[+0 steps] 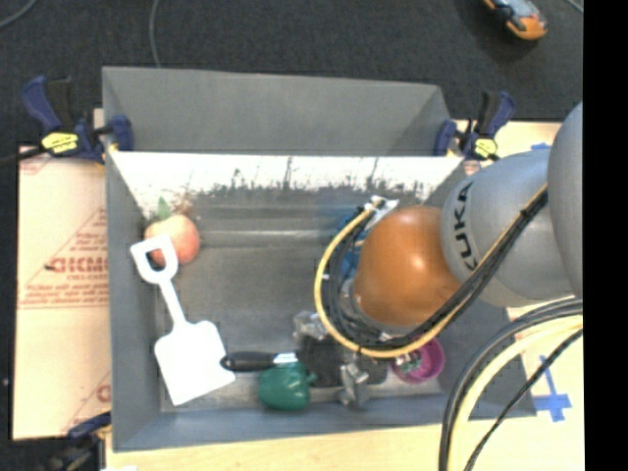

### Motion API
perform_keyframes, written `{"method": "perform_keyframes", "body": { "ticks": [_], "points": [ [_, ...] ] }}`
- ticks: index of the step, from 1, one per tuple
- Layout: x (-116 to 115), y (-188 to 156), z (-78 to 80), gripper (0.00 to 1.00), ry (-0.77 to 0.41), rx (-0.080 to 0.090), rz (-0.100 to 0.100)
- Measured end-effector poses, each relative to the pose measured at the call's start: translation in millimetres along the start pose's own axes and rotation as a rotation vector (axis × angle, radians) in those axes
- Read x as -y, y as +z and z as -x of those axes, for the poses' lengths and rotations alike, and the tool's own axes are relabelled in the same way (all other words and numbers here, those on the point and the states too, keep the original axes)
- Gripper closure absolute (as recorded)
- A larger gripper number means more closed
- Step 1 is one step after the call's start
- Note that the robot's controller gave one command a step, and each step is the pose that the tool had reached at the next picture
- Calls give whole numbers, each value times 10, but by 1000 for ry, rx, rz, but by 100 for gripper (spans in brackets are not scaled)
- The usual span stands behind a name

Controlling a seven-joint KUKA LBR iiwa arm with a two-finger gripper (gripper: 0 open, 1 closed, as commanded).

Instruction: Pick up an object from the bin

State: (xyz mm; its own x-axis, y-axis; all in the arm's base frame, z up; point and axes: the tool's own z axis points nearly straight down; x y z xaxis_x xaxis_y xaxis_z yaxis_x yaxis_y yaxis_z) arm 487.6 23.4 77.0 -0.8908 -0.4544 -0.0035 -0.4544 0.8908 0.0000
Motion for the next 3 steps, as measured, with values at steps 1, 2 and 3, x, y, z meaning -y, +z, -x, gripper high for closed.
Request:
{"method": "perform_keyframes", "body": {
  "ticks": [1,2,3],
  "points": [
    [-276,57,152,0,171,6,-3],
    [4,2,5,100,4,3,-1],
    [3,3,5,100,5,3,-1]
  ]
}}
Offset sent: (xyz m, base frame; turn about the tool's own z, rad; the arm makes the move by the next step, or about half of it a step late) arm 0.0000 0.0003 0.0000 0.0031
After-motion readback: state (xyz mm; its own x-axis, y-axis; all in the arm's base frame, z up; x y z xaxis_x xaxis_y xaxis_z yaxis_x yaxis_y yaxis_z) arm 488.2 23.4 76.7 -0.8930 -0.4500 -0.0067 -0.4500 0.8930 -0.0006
